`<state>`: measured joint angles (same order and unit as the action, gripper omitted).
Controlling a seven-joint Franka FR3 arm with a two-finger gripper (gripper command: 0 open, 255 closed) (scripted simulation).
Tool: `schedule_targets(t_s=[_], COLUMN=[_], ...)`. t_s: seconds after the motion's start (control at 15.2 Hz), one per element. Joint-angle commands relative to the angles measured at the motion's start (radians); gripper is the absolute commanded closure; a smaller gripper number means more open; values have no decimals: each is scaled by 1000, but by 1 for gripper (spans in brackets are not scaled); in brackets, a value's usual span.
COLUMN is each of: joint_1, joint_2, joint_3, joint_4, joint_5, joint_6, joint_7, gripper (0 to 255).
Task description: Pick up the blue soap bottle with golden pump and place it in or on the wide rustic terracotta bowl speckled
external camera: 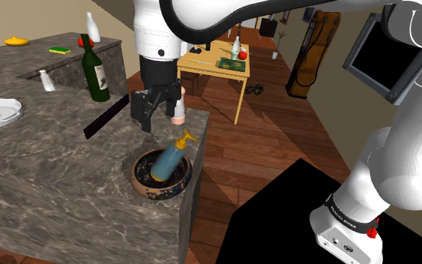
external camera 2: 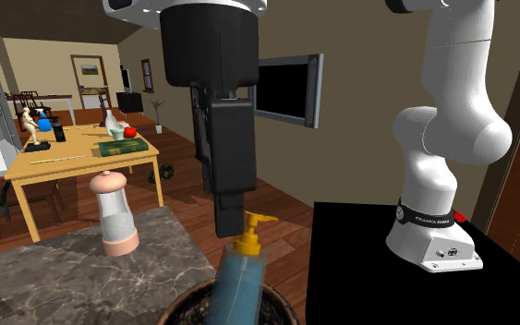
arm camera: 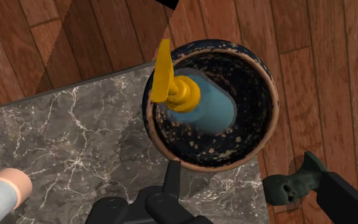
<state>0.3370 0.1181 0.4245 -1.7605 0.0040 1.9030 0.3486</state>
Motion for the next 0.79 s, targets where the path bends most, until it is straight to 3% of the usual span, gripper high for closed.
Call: schedule_targets(t_s=[0.0,0.2,0.73], joint_1=[-1,-2,-2], joint_2=[-5,-10,-10], joint_3=[0,-1,-1], joint_4=[28,115,115], joint_5=[2,4,4], joint_6=[-32,-125,-125], joint_7=[-1,-3,-3], gripper=[0,0,0])
